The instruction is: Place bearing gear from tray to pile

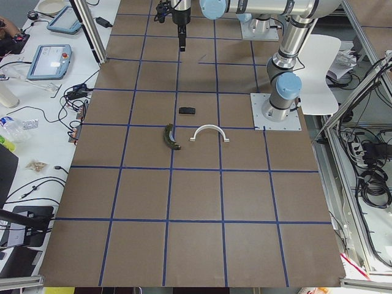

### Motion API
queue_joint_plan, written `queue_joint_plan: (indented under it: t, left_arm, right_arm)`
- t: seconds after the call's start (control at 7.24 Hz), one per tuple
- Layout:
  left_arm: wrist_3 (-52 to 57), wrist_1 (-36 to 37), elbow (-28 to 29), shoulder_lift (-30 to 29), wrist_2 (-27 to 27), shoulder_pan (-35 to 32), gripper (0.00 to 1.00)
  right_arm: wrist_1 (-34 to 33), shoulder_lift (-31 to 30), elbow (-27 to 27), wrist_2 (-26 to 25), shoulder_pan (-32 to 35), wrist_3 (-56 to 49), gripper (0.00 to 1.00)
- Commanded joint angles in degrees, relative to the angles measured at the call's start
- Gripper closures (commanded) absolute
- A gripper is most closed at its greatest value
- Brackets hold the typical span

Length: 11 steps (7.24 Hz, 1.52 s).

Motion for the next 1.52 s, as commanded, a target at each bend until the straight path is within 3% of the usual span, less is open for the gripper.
queue_joint_plan:
  t: [0.0, 0.14, 0.69, 1.24, 1.38]
  left_arm:
    - [3.7, -0.1, 0.0, -0.1, 0.2, 0.1, 0.00]
    - [3.8, -0.1, 0.0, -0.1, 0.0, 0.0, 0.00]
    - [3.8, -0.1, -0.3, 0.0, 0.2, 0.0, 0.00]
    - [3.8, -0.1, -0.1, 0.0, 0.2, 0.0, 0.00]
    - [3.8, -0.1, 0.0, 0.0, 0.2, 0.0, 0.00]
  right_arm:
    - [3.2, -2.2, 0.1, -1.1, 0.3, 3.9, 0.90]
    - [8.1, -5.6, 0.5, -0.6, 1.7, 6.8, 0.92]
    - [20.4, -14.1, 1.0, -0.8, 23.8, 31.9, 0.94]
    - [19.8, -15.3, 4.7, 2.2, 49.0, 65.2, 0.95]
    - [16.3, -15.3, 4.7, 2.1, 57.2, 75.6, 0.95]
